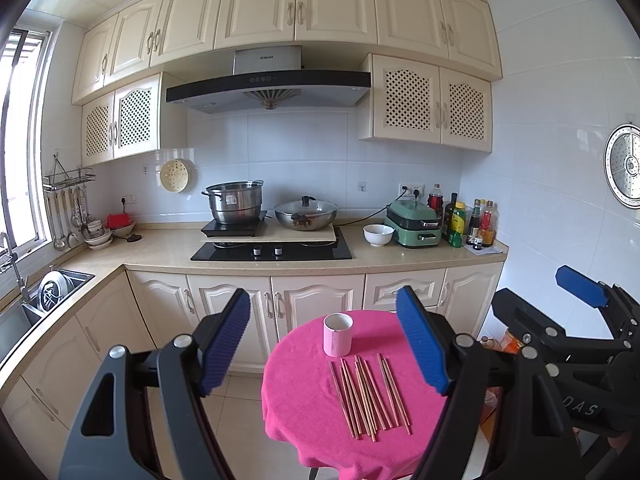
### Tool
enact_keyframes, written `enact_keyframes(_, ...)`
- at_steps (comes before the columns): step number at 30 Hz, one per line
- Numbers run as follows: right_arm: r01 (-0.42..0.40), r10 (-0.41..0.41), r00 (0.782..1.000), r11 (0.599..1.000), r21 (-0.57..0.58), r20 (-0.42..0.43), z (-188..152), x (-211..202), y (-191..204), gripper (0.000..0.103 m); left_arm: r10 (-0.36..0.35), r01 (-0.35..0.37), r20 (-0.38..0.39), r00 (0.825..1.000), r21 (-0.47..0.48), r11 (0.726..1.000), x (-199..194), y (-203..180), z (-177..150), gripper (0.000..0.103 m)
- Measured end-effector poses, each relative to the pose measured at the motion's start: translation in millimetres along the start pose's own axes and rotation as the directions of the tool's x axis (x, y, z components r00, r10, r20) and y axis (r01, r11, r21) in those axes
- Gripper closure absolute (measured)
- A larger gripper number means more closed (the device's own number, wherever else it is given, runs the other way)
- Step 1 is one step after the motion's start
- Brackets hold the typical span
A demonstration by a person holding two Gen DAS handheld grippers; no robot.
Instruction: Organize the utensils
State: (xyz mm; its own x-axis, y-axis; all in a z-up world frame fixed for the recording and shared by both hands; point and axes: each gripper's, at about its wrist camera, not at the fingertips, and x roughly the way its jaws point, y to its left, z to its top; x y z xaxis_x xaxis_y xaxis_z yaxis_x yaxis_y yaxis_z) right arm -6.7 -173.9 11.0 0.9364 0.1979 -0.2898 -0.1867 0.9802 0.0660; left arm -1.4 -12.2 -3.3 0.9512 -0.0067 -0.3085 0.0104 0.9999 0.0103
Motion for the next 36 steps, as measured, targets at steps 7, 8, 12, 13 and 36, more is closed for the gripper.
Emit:
enact_keyframes(7,0.000,0.000,1.000,1.000,0.001,0.000,-0.3,0.3,0.3,0.006,-0.001,0.001,-0.002,1.000,-0.001,1.000,0.5,-1.0,-0.1,0.029)
enact_keyframes(8,0.001,-0.001,1.000,1.000,0.001,0.000,-0.1,-0.6,-0.7,0.006,0.000,0.000,-0.001,1.000,0.000,1.000,0.5,-1.0,-0.1,0.029)
enact_keyframes(12,0.000,0.000,1.000,1.000,0.002,-0.001,-0.1,-0.4,-0.6,0.006,-0.001,0.001,-0.001,1.000,-0.001,1.000,0.5,-1.1,-0.4,0.029)
enact_keyframes(13,0.000,0.000,1.000,1.000,0.002,-0.001,0.0,-1.0,-1.1,0.006,0.000,0.000,-0.001,1.000,0.001,1.000,0.6,-1.2,-0.2,0.029)
enact_keyframes(36,-0.002,0.002,1.000,1.000,0.006,-0.011,-4.7,5.5,1.4,0.006,-0.001,0.001,-0.005,1.000,0.002,1.000,5.1,8.9,-4.1,0.029)
